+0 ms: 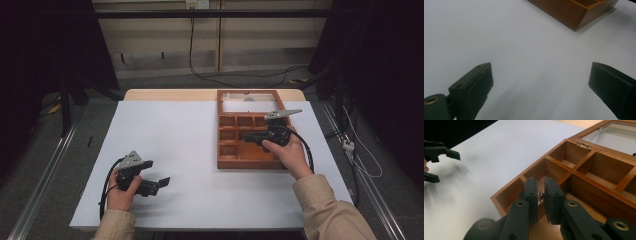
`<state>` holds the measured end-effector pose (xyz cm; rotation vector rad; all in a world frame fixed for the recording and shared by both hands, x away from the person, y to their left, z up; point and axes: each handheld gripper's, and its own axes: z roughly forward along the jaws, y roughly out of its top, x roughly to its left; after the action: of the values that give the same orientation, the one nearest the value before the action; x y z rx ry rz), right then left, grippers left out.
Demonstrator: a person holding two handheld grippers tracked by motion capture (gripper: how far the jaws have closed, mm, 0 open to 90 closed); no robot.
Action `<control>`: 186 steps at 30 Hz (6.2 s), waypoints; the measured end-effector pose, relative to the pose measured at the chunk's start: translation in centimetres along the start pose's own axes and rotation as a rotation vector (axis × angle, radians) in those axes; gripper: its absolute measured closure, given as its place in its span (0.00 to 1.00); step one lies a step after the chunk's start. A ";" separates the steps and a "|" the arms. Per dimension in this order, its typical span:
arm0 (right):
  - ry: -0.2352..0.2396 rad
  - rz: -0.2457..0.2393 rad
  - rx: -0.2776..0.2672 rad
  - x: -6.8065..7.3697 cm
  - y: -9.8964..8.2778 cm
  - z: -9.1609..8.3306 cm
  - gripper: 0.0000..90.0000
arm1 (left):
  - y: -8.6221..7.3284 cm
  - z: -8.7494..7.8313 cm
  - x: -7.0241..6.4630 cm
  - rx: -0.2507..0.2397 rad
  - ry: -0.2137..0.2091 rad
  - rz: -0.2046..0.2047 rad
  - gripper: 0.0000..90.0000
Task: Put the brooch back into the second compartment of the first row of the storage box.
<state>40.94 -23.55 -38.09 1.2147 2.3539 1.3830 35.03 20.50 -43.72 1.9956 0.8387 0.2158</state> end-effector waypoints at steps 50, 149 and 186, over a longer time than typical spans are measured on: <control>-0.076 0.036 -0.035 -3.4 1.4 1.5 0.91 | 0.1 0.1 -0.1 -0.004 -0.008 0.004 0.06; -0.204 0.052 -0.097 -1.6 -2.2 -1.2 0.15 | -0.1 -0.1 -0.3 0.012 -0.006 0.012 0.06; -0.220 -0.011 -0.104 1.0 -9.5 -6.0 0.13 | -0.1 0.0 -0.3 0.011 -0.010 0.009 0.06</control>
<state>31.87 -29.16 -41.94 1.2526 2.1111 1.2782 34.78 20.37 -43.71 2.0097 0.8273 0.2067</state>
